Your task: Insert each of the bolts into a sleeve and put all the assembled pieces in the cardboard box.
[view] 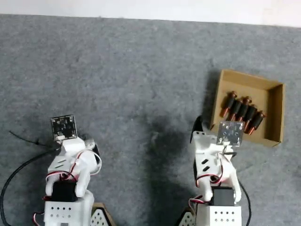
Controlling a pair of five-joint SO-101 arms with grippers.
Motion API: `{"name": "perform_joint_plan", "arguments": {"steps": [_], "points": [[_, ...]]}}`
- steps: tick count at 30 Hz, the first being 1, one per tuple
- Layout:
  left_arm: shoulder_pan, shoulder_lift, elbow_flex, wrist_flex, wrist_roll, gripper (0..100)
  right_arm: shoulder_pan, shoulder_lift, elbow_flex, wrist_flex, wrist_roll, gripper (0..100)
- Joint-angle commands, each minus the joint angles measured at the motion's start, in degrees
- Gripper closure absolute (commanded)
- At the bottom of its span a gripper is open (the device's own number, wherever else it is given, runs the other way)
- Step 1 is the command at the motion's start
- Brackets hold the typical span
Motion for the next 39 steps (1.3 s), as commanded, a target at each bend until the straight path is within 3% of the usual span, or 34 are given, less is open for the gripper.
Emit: {"name": "perform_joint_plan", "arguments": {"steps": [1,13,20,39], "points": [[0.7,-0.8,1.1,5.2,-3.4,99,-0.5,0.0,8.3,3.6,-0.5,72.8],[-3.6,-0.8,1.1,14.5,-5.5,99,-0.5,0.0,8.4,20.8,-0.2,72.8],[-3.4,-0.8,1.1,14.8,-5.5,99,-0.5,0.0,8.4,27.2,-0.1,72.8],[-3.4,-0.8,1.1,14.8,-5.5,99,-0.5,0.0,8.4,27.9,-0.1,72.8]]}}
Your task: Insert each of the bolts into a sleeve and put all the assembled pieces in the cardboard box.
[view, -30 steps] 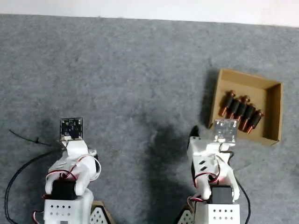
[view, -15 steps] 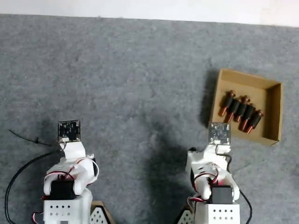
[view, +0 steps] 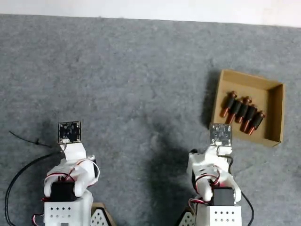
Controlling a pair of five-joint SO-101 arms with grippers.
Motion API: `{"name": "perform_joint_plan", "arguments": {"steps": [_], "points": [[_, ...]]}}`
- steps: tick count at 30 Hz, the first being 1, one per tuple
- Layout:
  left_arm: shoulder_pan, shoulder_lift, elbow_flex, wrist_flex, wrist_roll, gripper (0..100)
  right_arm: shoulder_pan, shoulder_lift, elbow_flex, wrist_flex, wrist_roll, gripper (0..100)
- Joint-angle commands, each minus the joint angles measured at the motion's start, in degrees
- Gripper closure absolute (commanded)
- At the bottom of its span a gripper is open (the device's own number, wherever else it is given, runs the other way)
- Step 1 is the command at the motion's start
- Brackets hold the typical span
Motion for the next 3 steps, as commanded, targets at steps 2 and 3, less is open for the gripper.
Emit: {"name": "perform_joint_plan", "arguments": {"steps": [2,3], "points": [[-0.7,-0.7,1.1,0.3,-0.4,99,-0.5,0.0,8.4,0.1,-0.1,72.8],[-0.7,-0.7,1.1,0.3,-0.4,99,-0.5,0.0,8.4,0.1,-0.1,72.8]]}}
